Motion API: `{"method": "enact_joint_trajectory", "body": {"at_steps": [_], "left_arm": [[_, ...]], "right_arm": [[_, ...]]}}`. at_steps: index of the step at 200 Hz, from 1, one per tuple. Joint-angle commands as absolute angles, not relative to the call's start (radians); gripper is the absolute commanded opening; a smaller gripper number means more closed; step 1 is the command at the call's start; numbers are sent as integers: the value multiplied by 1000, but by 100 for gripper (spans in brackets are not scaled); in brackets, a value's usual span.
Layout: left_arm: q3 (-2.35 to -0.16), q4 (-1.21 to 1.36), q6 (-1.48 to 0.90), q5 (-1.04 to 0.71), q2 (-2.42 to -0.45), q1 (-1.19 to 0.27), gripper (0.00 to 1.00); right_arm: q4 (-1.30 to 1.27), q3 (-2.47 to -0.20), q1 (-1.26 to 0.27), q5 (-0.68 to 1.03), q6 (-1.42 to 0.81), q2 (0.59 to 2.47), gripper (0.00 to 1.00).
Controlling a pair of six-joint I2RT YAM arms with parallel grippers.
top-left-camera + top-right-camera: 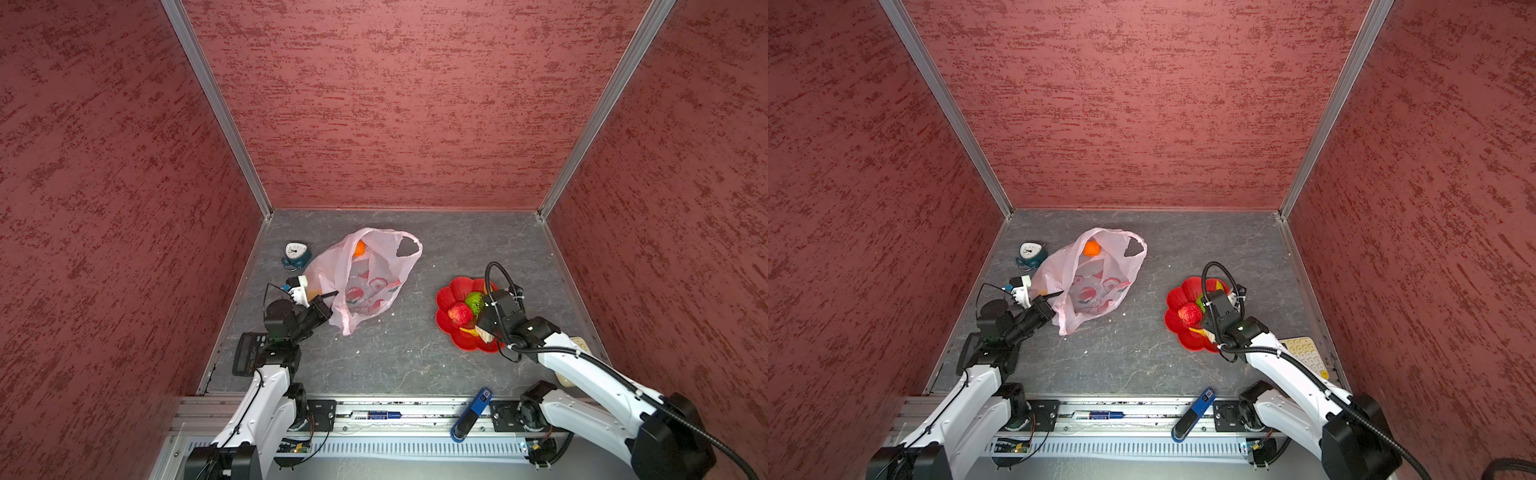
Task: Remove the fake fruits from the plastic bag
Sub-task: 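Lower the cream pear into the red bowl and open the right gripper, then move the right gripper to the bag handle while the left gripper lifts the bag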
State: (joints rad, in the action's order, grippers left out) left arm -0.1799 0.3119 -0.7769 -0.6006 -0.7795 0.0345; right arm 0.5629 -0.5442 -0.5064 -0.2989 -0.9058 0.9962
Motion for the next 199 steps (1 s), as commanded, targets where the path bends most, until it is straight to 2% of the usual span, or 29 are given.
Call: {"method": "enact_joint_trajectory", "body": {"at_steps": [1,80,145,199], "left_arm": [[-190,307,-761,-597,-772,41,2],[-206,289,-757,-602,-764,42,2],[-241,189,-743,-589,-723,54,4],[-287,84,-740,-558,-665,63,12]], "right_arm": [[554,-537,-496,-314,-909,997,67],[612,-592,-497,-355,-870,966,76],[555,-727,-497,-407,-663,960,77],[220,-806,-523,-120,-473,1089,78]]}}
